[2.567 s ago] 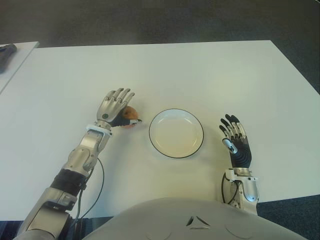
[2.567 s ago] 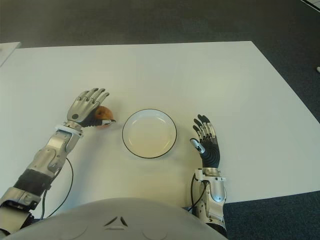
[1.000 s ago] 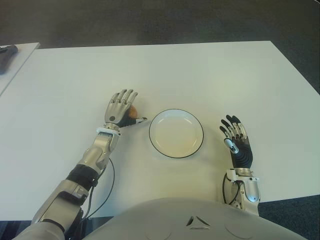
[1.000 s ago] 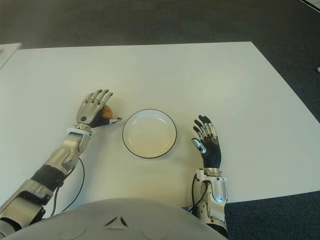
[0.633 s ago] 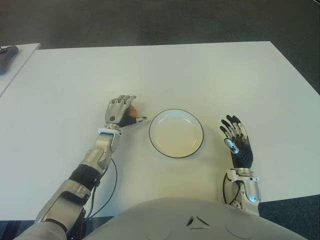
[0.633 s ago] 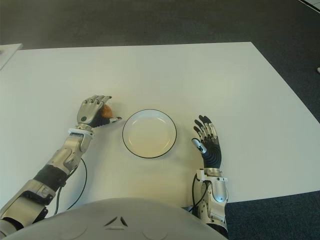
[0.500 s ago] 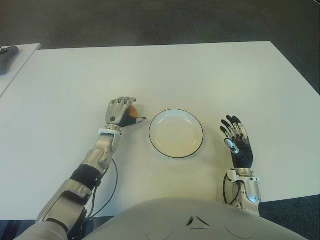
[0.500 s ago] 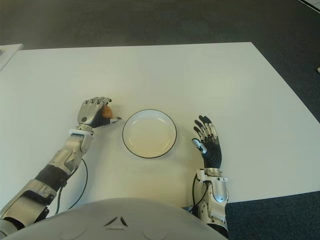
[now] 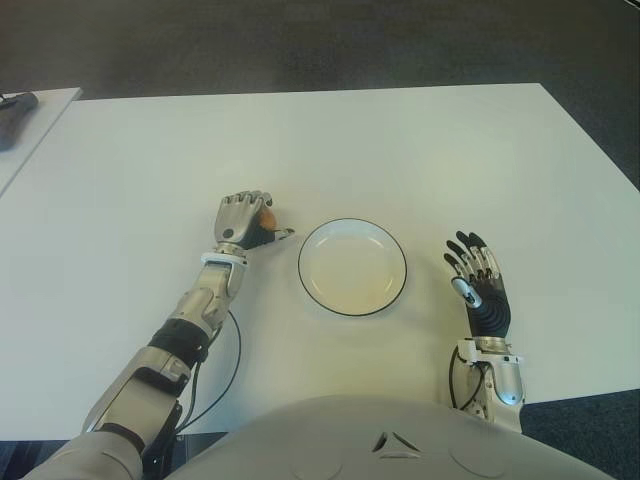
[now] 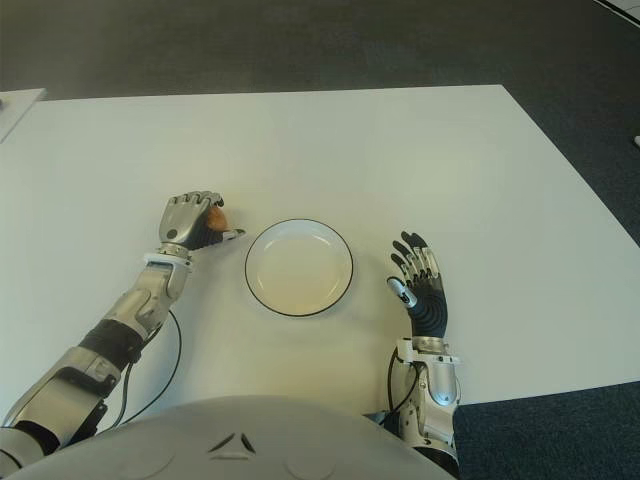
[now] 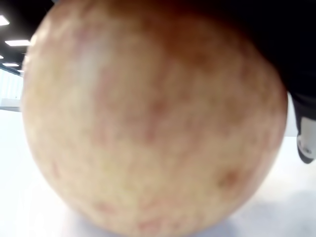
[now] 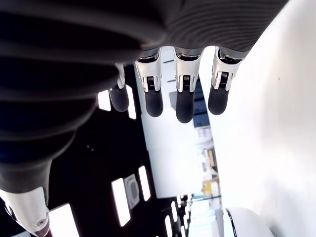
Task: Put the apples into the plate.
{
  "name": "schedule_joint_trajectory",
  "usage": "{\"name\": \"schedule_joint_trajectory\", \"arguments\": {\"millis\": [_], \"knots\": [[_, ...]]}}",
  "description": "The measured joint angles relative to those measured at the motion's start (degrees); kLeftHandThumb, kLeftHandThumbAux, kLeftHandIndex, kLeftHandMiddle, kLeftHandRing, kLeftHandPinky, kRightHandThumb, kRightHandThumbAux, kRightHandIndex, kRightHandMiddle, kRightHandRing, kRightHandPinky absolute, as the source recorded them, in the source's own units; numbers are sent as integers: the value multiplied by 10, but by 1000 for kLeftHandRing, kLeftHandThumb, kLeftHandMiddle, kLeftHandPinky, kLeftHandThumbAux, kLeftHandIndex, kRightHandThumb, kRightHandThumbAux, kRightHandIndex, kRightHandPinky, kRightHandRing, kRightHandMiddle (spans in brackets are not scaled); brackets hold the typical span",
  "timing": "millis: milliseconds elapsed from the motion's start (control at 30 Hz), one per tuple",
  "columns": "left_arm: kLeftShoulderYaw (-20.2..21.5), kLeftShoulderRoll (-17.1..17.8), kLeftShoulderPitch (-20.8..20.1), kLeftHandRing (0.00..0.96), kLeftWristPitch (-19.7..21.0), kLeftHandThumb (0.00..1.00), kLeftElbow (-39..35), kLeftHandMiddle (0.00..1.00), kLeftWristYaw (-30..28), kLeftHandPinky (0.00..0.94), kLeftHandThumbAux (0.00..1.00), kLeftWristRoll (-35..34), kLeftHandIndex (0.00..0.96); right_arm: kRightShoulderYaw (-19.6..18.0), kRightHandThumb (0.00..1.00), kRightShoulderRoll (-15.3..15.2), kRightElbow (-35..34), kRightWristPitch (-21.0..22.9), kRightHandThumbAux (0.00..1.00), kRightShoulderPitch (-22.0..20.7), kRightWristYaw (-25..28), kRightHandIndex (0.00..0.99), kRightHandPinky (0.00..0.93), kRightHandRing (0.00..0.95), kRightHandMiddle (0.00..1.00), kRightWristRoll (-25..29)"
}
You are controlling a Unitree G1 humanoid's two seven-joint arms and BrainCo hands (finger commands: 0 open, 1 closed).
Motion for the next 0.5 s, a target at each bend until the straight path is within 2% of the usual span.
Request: {"name": "schedule_joint_trajectory", "arguments": {"millis": [500], "knots": [[-1,14,0,725,-1,857,-22,501,-41,689,663,-36,421,-5,282,1,-1,0,657,0,0,109,177,144,143,0]]}}
